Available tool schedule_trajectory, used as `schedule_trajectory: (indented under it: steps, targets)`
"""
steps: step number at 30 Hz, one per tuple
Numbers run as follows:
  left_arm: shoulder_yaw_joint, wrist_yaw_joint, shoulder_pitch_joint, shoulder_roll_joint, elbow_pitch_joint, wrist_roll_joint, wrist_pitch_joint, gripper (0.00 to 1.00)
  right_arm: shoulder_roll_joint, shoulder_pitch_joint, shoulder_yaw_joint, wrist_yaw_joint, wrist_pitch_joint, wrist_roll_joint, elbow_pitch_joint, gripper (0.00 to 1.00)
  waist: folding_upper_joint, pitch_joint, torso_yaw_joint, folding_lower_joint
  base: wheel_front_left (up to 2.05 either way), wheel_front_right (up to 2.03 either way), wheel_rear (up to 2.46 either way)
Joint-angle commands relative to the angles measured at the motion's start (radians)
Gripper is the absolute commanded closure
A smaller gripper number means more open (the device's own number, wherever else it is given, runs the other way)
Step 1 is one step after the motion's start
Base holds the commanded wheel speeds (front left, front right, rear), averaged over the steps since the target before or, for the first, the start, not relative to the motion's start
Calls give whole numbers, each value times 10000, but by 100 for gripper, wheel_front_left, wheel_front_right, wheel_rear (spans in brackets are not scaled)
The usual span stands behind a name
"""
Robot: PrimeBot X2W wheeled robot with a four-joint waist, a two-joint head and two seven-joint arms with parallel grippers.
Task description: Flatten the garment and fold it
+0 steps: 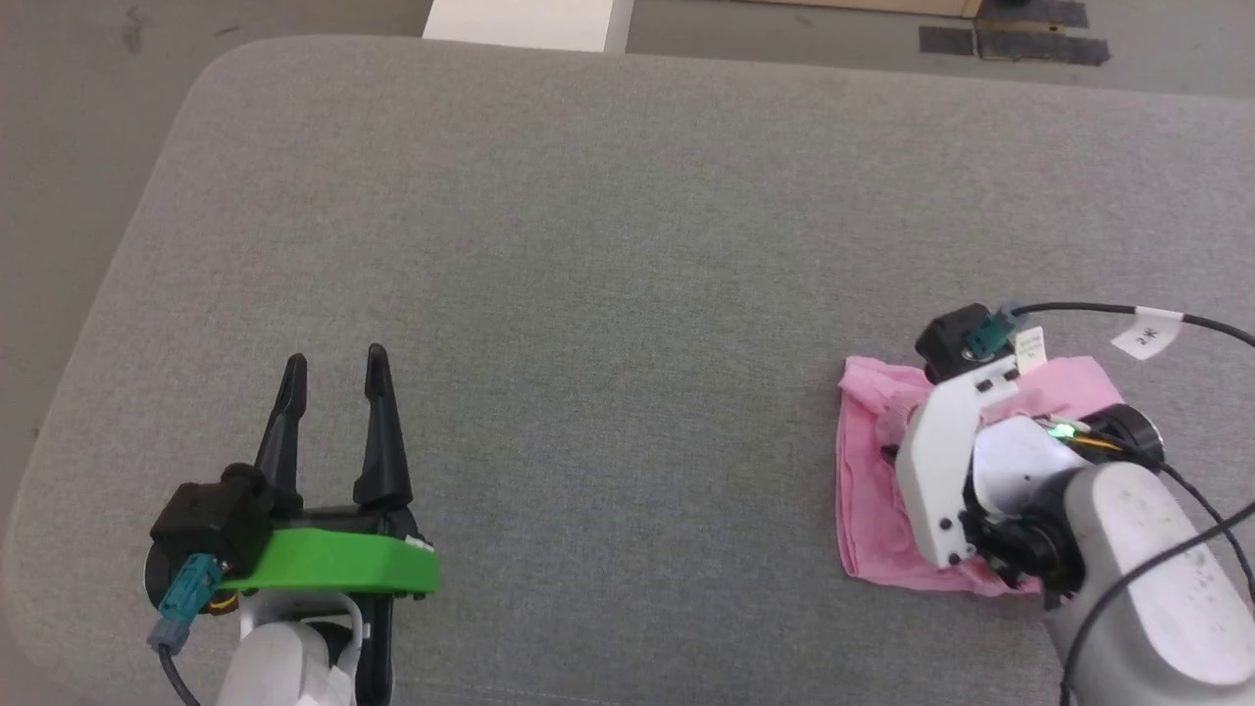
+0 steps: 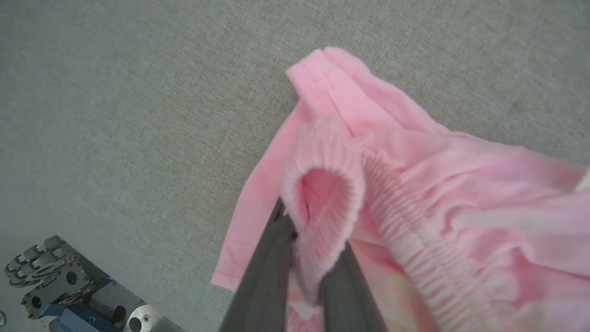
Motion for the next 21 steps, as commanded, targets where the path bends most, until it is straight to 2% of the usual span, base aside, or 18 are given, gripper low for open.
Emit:
schedule_trajectory:
  steps: [1,7,8,9,10,15,21]
  targets:
    - [-42,62,43,-29,-30,-54,-45,0,109,-268,55,-13,-231,-118,244,100,0,122,94,0,0,0,0]
    - [-161,96,-97,-29,-20,-142,-45,0,346,-687,189,-13,-954,-422,1297,100,0,334,218,0,0,0,0]
    - [-180,103,-112,-29,-11,-152,-45,0,356,-744,235,-13,-1112,-512,1477,82,0,349,233,0,0,0,0]
    - [-187,108,-119,-29,-2,-166,-45,0,361,-780,297,-13,-1207,-560,1609,44,0,353,238,0,0,0,0]
    - [-184,115,-123,-29,12,-190,-45,0,388,-822,356,-13,-1296,-581,1750,0,0,348,233,0,0,0,0]
    - [-189,140,-56,-29,76,-255,-45,0,499,-1087,753,-13,-1560,-534,1904,0,0,169,128,0,0,0,0]
    - [-147,127,22,-30,128,-243,-45,0,297,-1358,1464,-13,-1331,-171,1285,0,0,-158,-73,0,0,0,0]
